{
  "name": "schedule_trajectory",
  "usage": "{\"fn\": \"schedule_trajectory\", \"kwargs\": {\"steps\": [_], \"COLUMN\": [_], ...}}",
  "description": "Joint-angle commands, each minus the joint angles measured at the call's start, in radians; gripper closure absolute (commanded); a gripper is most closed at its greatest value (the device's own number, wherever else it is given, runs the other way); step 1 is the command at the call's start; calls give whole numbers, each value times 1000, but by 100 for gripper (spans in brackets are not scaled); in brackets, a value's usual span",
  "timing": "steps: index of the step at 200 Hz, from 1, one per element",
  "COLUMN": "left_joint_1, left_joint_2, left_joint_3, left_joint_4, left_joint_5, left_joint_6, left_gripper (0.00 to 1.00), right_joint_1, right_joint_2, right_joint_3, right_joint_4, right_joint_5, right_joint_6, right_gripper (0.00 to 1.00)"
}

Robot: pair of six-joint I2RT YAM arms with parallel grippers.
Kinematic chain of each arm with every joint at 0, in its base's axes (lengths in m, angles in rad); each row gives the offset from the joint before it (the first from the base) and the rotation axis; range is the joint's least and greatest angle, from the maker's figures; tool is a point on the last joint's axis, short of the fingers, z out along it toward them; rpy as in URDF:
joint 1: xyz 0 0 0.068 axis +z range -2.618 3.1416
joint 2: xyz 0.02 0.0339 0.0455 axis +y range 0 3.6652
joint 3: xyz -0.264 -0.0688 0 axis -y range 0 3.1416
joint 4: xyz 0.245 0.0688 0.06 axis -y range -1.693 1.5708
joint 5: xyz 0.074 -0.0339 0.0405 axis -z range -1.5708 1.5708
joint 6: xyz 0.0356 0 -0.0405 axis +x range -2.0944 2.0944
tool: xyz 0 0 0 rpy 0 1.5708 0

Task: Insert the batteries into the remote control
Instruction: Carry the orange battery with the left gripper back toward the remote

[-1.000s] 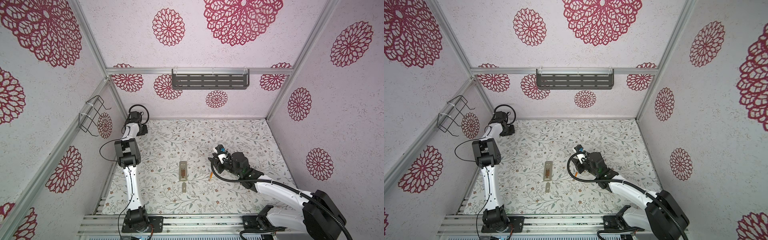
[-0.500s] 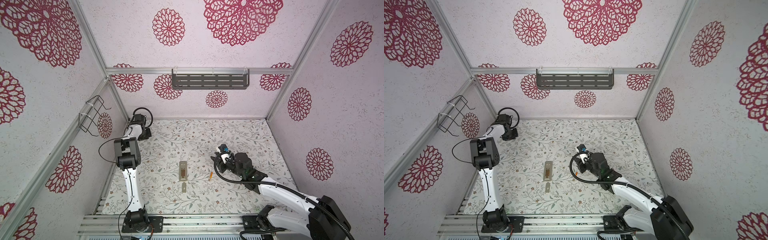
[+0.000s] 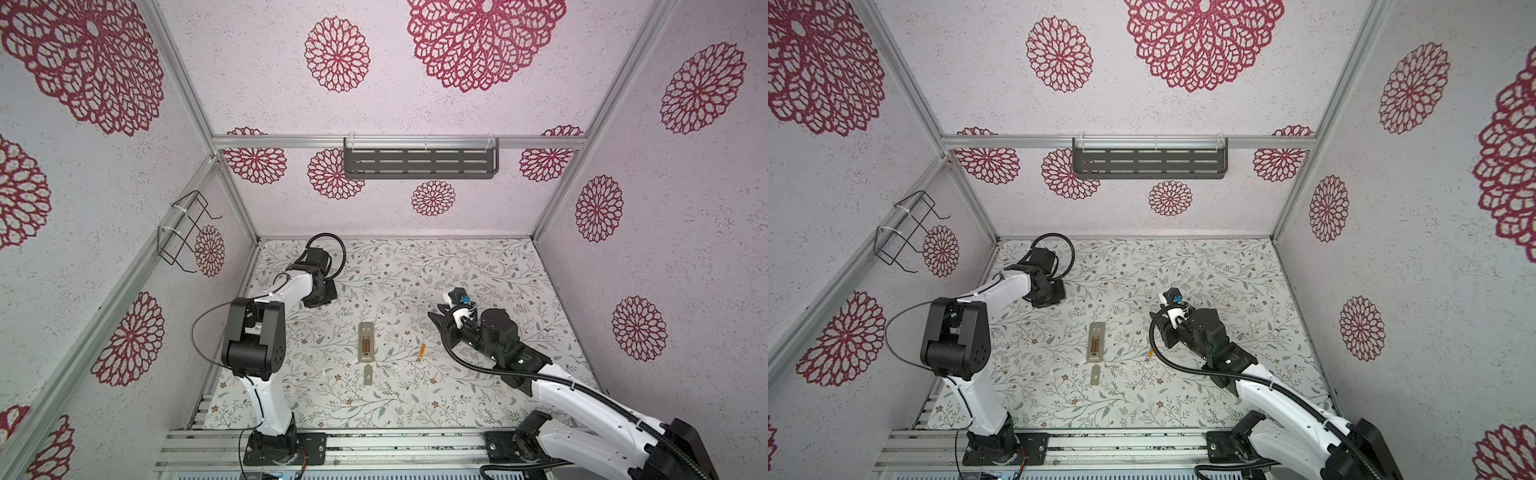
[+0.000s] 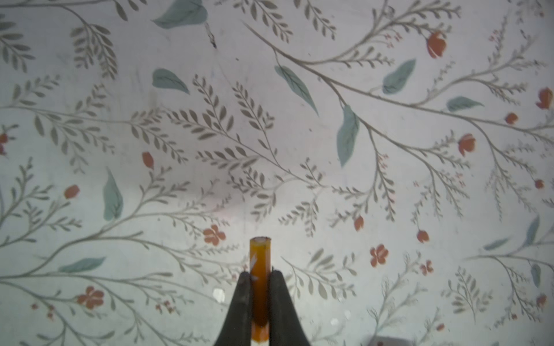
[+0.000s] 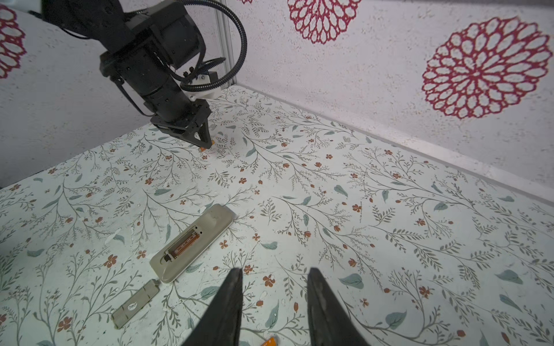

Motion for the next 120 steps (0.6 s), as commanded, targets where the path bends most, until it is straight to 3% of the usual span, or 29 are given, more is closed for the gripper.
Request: {"fn": "schedule_trajectory", "kwargs": {"steps": [1, 60, 120], "left_joint_1": [-56, -312, -592], "left_joint_2": [-114, -326, -393], "left_joint_3": [-36, -188, -322], "left_joint_4": [29, 36, 133], "left_joint_5": [-9, -1, -38], "left_joint_6": [-53, -209, -413], "left_gripper": [100, 100, 99], "right_joint_1": [-5, -5, -5], "right_joint_2": [-65, -154, -195], "right_joint_3": [-35, -101, -146], "right_joint_4": [-44, -95, -114], "right_joint_5": [35, 84, 128], "right_joint_6": [70, 158, 209], "right_gripper": [62, 62, 62]}}
